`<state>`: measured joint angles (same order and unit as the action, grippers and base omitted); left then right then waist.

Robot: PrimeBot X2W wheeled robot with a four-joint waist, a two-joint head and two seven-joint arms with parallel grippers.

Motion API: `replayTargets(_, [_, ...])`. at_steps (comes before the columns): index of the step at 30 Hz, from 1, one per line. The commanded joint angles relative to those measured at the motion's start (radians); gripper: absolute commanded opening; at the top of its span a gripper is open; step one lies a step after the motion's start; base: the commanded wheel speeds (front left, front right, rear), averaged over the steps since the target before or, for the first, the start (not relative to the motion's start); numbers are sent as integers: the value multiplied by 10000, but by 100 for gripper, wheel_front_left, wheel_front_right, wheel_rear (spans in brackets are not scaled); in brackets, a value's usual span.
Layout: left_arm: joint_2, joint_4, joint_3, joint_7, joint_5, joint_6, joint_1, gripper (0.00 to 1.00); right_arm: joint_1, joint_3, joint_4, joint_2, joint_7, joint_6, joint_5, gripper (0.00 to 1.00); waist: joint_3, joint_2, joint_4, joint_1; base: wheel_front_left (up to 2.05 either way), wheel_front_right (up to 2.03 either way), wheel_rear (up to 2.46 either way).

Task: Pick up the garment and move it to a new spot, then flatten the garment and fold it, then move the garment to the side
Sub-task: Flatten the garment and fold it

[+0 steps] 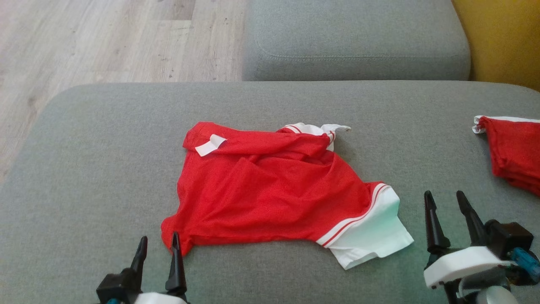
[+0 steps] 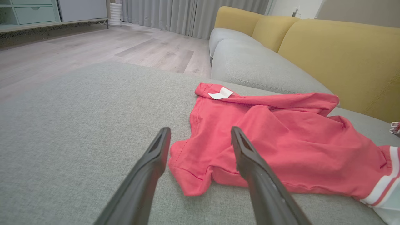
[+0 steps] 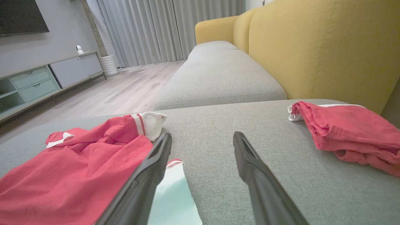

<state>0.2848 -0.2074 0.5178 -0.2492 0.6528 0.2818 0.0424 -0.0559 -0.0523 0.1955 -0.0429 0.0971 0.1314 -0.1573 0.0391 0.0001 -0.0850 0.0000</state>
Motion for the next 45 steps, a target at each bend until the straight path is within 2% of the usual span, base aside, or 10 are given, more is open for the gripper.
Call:
replayTargets(1, [198, 357, -421, -123, 51, 62, -395, 100, 245, 267, -319, -74, 113, -7, 2, 100, -13, -1, 16, 0, 0, 0, 0])
replayTargets(6, [214, 314, -481, 19, 149, 162, -411, 100, 262, 304, -367, -74, 83, -7, 21, 100, -117, -1, 56, 0, 0, 0, 0])
replayTargets(17, [226, -827, -537, 1637, 819, 233, -1151, 100, 427, 624, -385, -74, -290, -7, 240, 100, -804, -1, 149, 0, 0, 0, 0])
replayTargets(26, [-1, -1825, -373, 2158, 1004, -85, -2070, 100, 636, 644, -320, -74, -585, -7, 489, 100, -1480, -1, 342, 0, 0, 0, 0])
replayTargets(27, [-38, -1875, -337, 2187, 1017, -136, -2129, 89, 636, 662, -270, -74, -669, -7, 509, 100, -1535, -1, 357, 0, 0, 0, 0])
replayTargets(29, [-95, -1949, -268, 2243, 1044, -230, -2207, 42, 599, 766, -141, -74, -908, -7, 546, 100, -1608, -1, 379, 0, 0, 0, 0])
replayTargets(31, [-129, -1983, -252, 2210, 1059, -280, -2256, 2, 568, 872, -2, -74, -1114, -7, 594, 100, -1656, -1, 393, 0, 0, 0, 0])
replayTargets(41, [-211, -1840, -203, 1792, 1006, -441, -2339, 0, 683, 1053, 1128, -74, -1633, -7, 733, 100, -1736, -1, 264, 0, 0, 0, 0])
replayTargets(44, [-207, -1747, -190, 1677, 982, -489, -2376, 0, 841, 1289, 1524, -74, -1825, -7, 648, 38, -1715, -1, 232, 0, 0, 0, 0])
replayTargets(45, [-204, -1712, -185, 1653, 980, -507, -2386, 0, 911, 1395, 1632, -74, -1877, -7, 636, 24, -1706, -1, 229, 0, 0, 0, 0])
